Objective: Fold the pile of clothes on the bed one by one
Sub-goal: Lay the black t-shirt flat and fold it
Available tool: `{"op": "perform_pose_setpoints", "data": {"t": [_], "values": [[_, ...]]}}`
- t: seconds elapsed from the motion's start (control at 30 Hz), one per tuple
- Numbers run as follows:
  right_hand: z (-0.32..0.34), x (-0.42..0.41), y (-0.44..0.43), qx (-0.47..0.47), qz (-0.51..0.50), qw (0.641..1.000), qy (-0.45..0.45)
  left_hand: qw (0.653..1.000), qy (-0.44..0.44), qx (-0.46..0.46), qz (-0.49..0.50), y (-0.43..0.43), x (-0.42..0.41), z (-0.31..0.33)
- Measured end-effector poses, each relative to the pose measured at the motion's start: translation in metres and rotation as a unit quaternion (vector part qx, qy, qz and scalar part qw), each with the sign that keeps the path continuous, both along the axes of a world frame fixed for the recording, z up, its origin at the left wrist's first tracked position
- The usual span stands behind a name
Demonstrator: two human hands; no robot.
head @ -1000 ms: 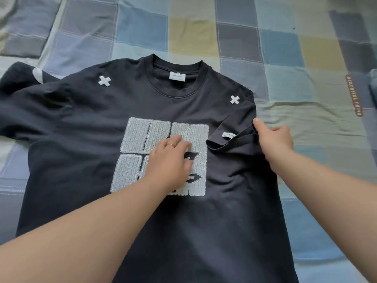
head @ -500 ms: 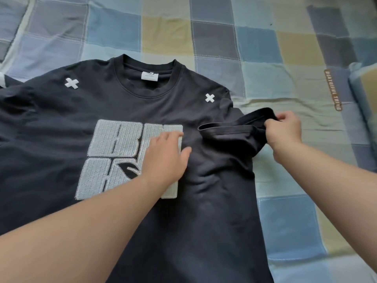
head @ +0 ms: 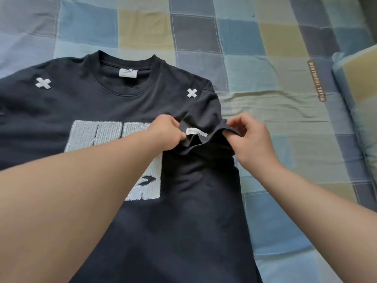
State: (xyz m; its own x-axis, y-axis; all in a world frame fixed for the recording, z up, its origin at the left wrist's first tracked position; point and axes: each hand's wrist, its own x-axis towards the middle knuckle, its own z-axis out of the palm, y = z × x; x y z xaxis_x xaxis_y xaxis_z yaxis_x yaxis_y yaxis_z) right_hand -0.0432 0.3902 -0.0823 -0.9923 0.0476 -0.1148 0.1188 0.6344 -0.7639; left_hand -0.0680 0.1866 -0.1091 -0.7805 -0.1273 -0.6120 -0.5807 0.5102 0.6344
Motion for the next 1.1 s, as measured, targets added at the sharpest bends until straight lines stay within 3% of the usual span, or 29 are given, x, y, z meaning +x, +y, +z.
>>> {"op": "perform_pose_setpoints", "data": {"t": [0.1, 0.23, 0.37, 0.43, 0.5, 0.6, 0.7, 0.77, 0.87, 1.1], "values": [[0.008, 0.015, -0.013, 0.085, 0.118, 0.984, 0.098, 0.977, 0.095, -0.068, 0.18, -0.02, -0.006, 0.003], [0.009, 0.034, -0.039, 0.124, 0.316, 0.94, -0.023, 0.961, 0.053, -0.046, 0.269, -0.047, -0.004, 0.003], [0.004, 0.039, -0.057, 0.15, 0.141, 0.975, 0.087, 0.98, 0.015, -0.018, 0.197, -0.057, 0.013, -0.002], [-0.006, 0.038, -0.065, 0.23, 0.127, 0.964, -0.031, 0.988, 0.012, -0.023, 0.151, -0.058, 0.021, -0.005], [-0.022, 0.049, -0.077, 0.286, 0.225, 0.918, -0.157, 0.989, 0.012, -0.032, 0.142, -0.058, 0.027, -0.008], [-0.031, 0.075, -0.096, 0.292, 0.355, 0.869, -0.185, 0.987, 0.013, -0.041, 0.153, -0.067, 0.038, -0.009], [-0.015, 0.082, -0.112, 0.225, 0.342, 0.896, -0.173, 0.992, 0.022, -0.058, 0.113, -0.09, 0.051, -0.003], [0.002, 0.078, -0.123, 0.222, 0.284, 0.927, -0.101, 0.993, 0.037, -0.081, 0.081, -0.115, 0.059, 0.007], [0.024, 0.066, -0.154, 0.223, 0.25, 0.941, -0.045, 0.985, 0.072, -0.152, 0.049, -0.161, 0.068, 0.021], [0.021, 0.055, -0.296, 0.136, 0.242, 0.954, -0.11, 0.945, 0.134, -0.292, 0.051, -0.313, 0.089, 0.024]]}}
